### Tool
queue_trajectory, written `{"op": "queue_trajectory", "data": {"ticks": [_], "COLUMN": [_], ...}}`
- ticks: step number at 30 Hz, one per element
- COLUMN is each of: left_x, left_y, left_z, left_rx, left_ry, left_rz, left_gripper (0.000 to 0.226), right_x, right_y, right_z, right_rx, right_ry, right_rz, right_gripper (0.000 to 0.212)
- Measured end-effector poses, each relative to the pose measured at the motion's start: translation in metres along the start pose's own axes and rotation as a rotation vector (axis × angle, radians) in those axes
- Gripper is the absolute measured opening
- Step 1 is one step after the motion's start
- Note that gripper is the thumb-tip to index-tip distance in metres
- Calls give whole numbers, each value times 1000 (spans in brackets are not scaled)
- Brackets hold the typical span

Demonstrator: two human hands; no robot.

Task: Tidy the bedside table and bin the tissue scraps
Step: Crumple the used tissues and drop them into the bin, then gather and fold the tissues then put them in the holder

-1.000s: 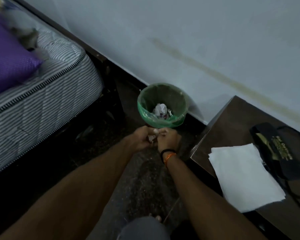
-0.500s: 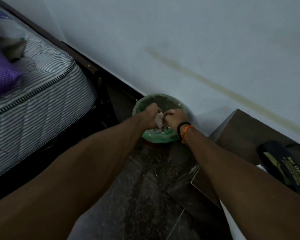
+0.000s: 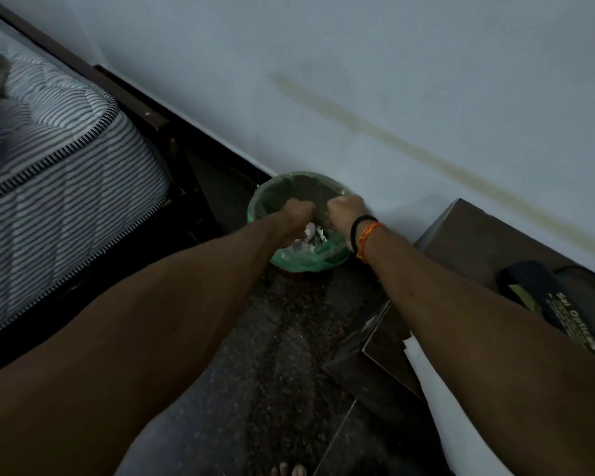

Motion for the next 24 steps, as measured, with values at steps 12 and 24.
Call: {"op": "queue_trajectory", "data": {"ticks": [12, 24], "left_x": [104, 162], "left_y": [-36, -97], "left_z": [102, 228], "left_rx": [131, -100], "left_ry": [-667, -854], "left_rz": [-592, -721], "left_gripper": [46, 20], "right_x": [-7, 85], "right_y": [103, 230], "right_z": [115, 248], "right_rx": [426, 677], "right_ry": [434, 322], "right_rz": [333, 250], "right_gripper": [23, 24]}}
Point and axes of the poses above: each hand's wrist, its own z-axis away from the middle knuckle, its own y-axis out of the back of the hand, x = y × z, the point moved 8 cm from there along -z, towards the middle knuckle, and after that the axes turned 2 degrees about -y, right-handed, at the moved point
